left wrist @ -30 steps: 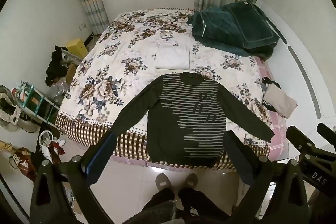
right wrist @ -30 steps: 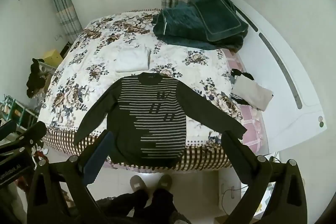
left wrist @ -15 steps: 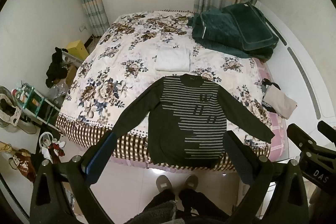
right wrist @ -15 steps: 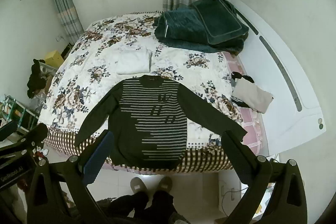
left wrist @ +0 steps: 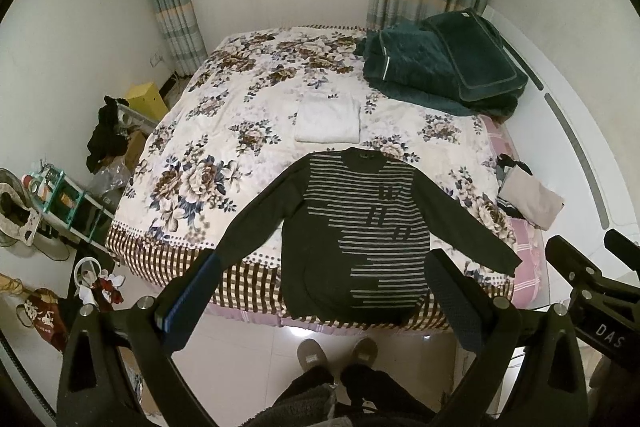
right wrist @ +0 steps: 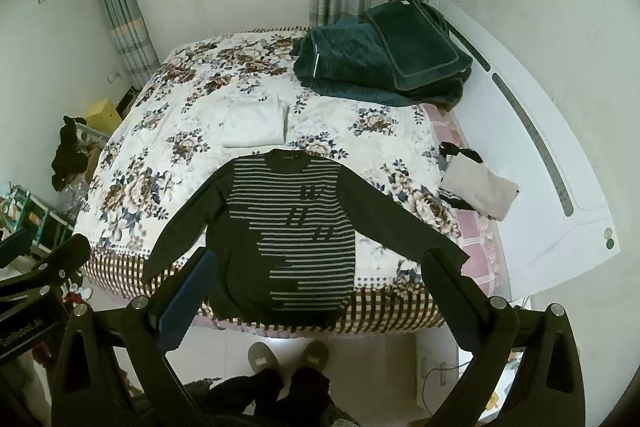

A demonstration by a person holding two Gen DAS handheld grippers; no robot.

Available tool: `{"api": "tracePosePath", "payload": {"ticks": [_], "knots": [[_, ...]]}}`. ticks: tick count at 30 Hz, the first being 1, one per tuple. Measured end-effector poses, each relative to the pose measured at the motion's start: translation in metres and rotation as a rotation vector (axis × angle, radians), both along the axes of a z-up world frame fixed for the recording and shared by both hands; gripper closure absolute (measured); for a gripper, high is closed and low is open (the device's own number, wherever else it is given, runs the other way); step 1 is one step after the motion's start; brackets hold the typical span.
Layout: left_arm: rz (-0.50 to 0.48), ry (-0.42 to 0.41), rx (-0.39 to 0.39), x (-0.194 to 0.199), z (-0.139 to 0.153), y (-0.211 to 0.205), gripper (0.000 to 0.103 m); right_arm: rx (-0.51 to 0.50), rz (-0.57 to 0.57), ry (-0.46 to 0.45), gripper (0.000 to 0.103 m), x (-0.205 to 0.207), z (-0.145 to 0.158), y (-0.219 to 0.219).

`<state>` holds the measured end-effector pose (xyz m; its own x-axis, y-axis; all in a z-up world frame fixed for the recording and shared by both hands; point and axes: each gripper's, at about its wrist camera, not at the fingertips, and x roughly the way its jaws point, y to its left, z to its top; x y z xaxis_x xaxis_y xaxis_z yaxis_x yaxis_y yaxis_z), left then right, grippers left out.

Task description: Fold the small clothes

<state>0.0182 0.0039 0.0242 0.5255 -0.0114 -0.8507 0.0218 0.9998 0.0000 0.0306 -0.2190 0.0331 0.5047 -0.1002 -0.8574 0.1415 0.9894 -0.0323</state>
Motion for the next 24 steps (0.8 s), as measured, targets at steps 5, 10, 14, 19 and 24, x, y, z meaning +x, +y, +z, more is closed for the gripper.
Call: {"api": "tracePosePath", "payload": {"ticks": [5,10,14,19,24], "knots": [[-0.002,-0.006,-0.001,0.0015,0.0023,-0.0019,0.000,-0.006,0.003,-0.014,0.000,-0.0028,0.0039,-0.0072],[-0.002,-0.008,0.001,0.0007,0.0023,-0.0016,0.000,-0.008,0.003,-0.018,0.000,-0.0060,0.0039,-0.0064],[-0.002,-0.010,0.000,0.0008,0.0027,-0.0011,0.000,-0.009,0.004,-0.021,0.000,-0.0058,0.0059,-0.0067],[-0.002,-0.013,0.002,0.0030,0.0058,-0.0018,0.000,-0.010,0.007,-0.025,0.000,-0.0065,0.0084,-0.0073],[-0.002,-0.016,0.002,0.0026,0.0070,-0.0006,0.000,-0.009,0.005,-0.024,0.000,-0.0077,0.0073,-0.0056]]}}
